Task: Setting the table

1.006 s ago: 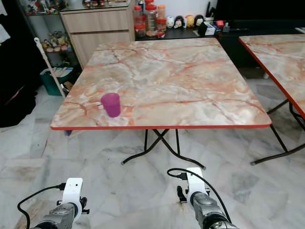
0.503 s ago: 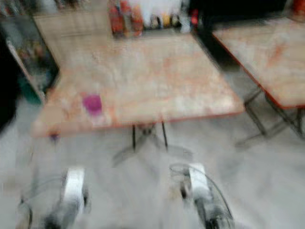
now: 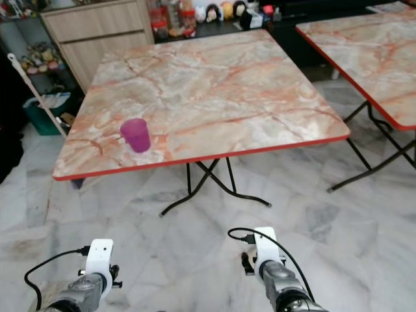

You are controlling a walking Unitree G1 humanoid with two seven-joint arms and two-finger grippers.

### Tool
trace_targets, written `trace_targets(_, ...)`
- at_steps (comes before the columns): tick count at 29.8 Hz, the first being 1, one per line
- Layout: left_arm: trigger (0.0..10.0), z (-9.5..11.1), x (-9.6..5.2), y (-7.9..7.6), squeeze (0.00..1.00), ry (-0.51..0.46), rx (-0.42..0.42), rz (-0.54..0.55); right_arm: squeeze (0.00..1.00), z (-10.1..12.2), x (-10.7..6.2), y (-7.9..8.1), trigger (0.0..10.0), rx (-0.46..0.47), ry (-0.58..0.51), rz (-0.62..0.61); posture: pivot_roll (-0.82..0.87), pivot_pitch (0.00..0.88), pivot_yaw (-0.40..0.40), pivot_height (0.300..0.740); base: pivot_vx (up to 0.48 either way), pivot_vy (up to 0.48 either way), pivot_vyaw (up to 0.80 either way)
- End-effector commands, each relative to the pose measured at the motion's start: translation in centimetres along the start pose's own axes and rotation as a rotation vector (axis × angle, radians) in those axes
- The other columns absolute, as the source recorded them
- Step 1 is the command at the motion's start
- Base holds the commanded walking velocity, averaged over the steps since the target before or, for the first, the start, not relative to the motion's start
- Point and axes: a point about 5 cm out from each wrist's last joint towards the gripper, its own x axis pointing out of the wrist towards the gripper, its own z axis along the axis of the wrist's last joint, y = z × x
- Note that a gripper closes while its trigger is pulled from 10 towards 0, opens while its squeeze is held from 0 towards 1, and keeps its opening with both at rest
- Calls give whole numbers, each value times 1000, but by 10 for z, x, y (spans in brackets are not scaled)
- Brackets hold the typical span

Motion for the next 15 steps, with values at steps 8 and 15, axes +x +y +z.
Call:
trace_targets(8, 10000, -4, -1, 5, 0, 10, 15, 20, 0, 0, 0, 4, 10000, -2, -9, 17, -58, 53, 86, 740, 0, 368, 0)
trace_targets(15, 10000, -4, -1, 4, 0, 8, 19, 21, 0, 1, 0, 4, 10000, -9, -9, 20, -57, 55, 84, 740, 0, 346, 0)
